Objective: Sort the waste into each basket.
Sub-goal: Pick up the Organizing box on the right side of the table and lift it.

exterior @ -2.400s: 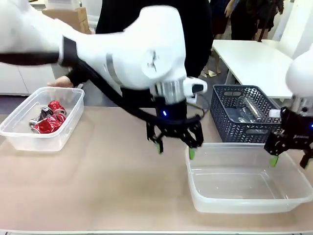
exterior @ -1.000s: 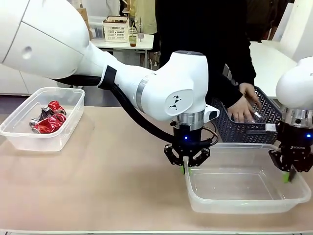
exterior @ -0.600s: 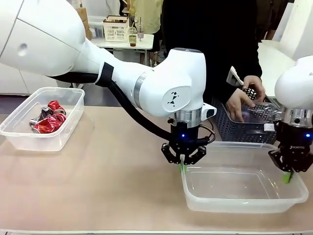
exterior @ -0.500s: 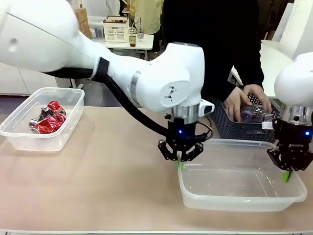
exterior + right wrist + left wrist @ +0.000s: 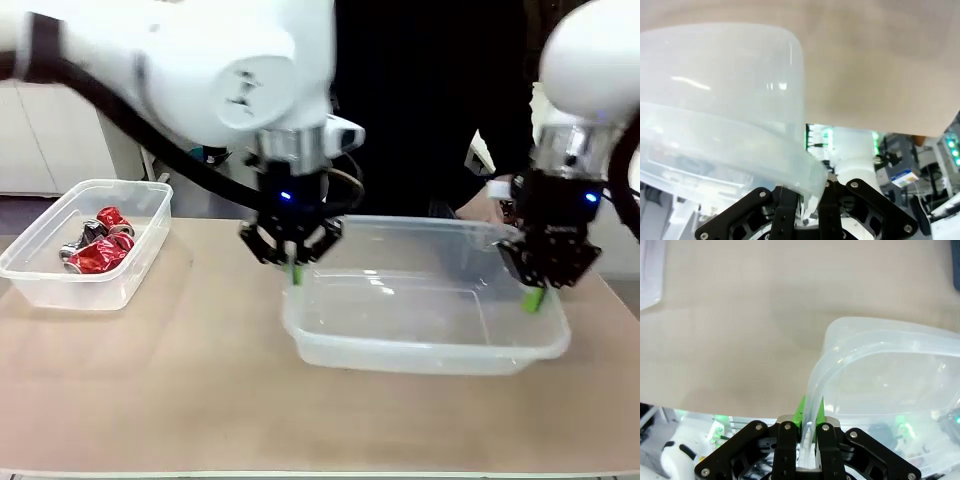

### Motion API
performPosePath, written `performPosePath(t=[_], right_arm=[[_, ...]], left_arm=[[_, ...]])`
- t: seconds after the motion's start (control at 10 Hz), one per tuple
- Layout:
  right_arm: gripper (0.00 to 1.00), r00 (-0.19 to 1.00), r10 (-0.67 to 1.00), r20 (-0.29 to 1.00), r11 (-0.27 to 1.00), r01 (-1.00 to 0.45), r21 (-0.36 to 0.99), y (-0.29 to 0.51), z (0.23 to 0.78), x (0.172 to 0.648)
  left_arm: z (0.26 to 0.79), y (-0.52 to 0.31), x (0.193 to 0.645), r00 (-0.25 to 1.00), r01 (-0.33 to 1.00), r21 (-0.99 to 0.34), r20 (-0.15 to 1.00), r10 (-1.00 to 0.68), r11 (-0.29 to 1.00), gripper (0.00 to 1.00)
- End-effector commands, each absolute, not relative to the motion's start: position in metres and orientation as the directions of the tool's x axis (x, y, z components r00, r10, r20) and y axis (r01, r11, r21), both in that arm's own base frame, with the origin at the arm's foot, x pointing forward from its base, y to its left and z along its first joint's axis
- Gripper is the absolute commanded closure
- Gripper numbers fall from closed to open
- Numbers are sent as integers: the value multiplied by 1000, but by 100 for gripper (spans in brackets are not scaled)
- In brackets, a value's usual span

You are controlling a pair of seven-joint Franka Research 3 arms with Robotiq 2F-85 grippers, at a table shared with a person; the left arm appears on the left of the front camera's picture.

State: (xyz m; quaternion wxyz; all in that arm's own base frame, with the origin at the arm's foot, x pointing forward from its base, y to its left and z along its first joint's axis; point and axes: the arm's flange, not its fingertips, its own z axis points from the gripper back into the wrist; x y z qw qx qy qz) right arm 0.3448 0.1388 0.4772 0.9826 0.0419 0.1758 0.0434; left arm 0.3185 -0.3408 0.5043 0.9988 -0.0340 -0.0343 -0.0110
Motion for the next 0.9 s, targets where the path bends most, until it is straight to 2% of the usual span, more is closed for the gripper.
performPosePath(t=[0.0, 0.2, 0.3, 0.4, 0.5, 0.8], right_arm=[[100, 891, 108, -442, 993, -79, 83, 158, 473, 378], [100, 873, 115, -474, 990, -62, 127, 193, 468, 396], [100, 867, 109, -487, 992, -61, 114, 199, 465, 396], [100, 882, 104, -460, 993, -66, 97, 195, 462, 394], [100, 893, 132, -430, 985, -69, 160, 211, 463, 399], [100, 893, 132, -430, 985, -69, 160, 211, 463, 399]], left_arm=[[508, -277, 316, 980, -130, -86, 139, 142, 988, 100], [514, -234, 328, 954, -219, -102, 188, 235, 970, 100], [519, -285, 318, 986, -109, -107, 111, 120, 988, 100], [519, -285, 318, 986, -109, -107, 111, 120, 988, 100], [519, -285, 318, 986, -109, -107, 111, 120, 988, 100], [519, -285, 318, 986, -109, -107, 111, 120, 988, 100]])
